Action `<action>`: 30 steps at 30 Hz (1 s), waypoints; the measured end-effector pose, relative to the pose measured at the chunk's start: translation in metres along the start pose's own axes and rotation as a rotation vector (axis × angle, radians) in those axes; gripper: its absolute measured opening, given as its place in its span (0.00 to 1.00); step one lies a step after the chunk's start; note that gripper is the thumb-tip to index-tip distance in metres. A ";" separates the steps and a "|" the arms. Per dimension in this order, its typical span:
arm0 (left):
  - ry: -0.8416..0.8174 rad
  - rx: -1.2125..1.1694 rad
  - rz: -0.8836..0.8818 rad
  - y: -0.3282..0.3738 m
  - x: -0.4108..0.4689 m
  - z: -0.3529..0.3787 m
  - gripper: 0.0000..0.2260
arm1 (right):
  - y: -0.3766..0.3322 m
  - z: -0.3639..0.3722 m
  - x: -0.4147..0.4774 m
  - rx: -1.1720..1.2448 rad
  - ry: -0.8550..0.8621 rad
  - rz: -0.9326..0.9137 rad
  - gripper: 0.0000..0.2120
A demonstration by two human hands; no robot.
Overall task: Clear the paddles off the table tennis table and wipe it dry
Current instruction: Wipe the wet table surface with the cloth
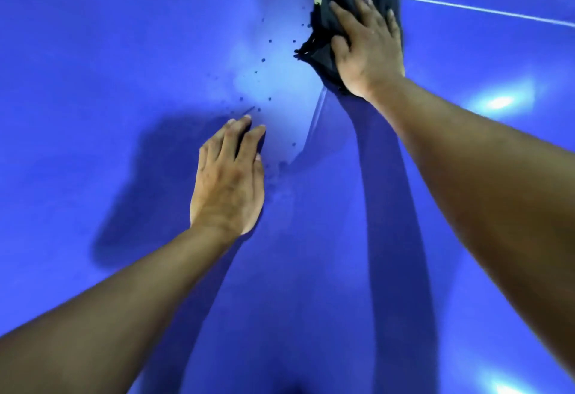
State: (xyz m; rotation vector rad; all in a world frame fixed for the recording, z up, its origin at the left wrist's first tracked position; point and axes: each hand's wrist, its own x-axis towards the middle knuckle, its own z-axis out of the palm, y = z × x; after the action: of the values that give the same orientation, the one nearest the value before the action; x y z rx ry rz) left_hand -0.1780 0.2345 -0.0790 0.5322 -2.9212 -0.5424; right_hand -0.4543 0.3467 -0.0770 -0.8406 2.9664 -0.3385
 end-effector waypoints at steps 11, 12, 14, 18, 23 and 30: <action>0.030 -0.232 -0.011 -0.002 -0.031 -0.015 0.19 | -0.084 0.018 -0.190 0.008 -0.014 -0.103 0.28; 0.050 -0.222 -0.024 0.000 -0.049 -0.019 0.19 | -0.090 0.019 -0.210 0.014 -0.014 -0.109 0.28; 0.074 -0.206 -0.044 0.004 -0.099 -0.025 0.19 | -0.104 0.021 -0.253 0.029 -0.021 -0.104 0.28; 0.075 -0.261 -0.159 0.006 -0.227 -0.029 0.20 | -0.134 0.027 -0.356 0.050 -0.010 -0.091 0.28; 0.062 -0.268 -0.296 0.019 -0.352 -0.029 0.22 | -0.161 0.029 -0.480 0.097 -0.031 -0.123 0.29; 0.045 -0.282 -0.342 0.038 -0.427 -0.037 0.18 | -0.170 0.029 -0.606 0.200 0.005 -0.081 0.28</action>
State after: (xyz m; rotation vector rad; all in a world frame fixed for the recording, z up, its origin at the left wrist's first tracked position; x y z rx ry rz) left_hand 0.2137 0.4097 -0.0544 0.9926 -2.6564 -0.9491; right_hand 0.1529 0.5166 -0.0803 -0.9371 2.8453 -0.6295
